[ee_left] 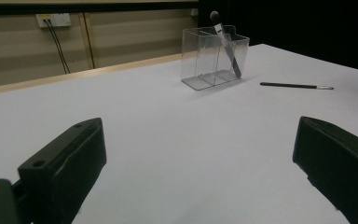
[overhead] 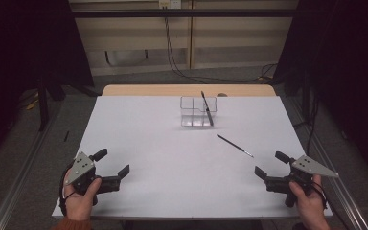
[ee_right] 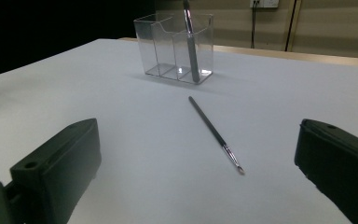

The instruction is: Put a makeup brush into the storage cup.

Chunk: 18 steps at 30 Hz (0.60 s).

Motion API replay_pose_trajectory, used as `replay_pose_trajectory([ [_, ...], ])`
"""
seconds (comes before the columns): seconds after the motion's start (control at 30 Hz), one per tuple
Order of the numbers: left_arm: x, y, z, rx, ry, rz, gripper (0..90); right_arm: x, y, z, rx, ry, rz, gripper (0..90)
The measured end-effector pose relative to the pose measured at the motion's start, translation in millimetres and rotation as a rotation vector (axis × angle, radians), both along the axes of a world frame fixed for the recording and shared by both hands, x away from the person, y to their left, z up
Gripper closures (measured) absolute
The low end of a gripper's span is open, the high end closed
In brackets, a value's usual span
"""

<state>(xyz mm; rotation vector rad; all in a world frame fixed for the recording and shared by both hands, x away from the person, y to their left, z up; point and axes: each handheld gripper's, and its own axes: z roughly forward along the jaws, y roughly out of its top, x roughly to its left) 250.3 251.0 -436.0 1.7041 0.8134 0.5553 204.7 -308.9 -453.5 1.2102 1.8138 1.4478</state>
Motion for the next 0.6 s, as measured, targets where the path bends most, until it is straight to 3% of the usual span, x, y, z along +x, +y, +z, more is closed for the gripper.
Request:
replay_pose_trajectory([
  [0.27,0.8,1.3,-0.4,-0.001,0.002,0.004,2.7,1.8,1.3,2.1,0.021,-0.003,0.009,0.1],
  [0.47,1.3,2.1,-1.1,-0.002,0.004,-0.005,2.7,6.6,4.0,4.3,-0.010,-0.014,0.021,0.4],
  [0.6,0.9,-0.3,0.1,-0.002,0.002,-0.011,2.7,8.3,5.7,8.9,-0.006,-0.027,0.028,0.3],
])
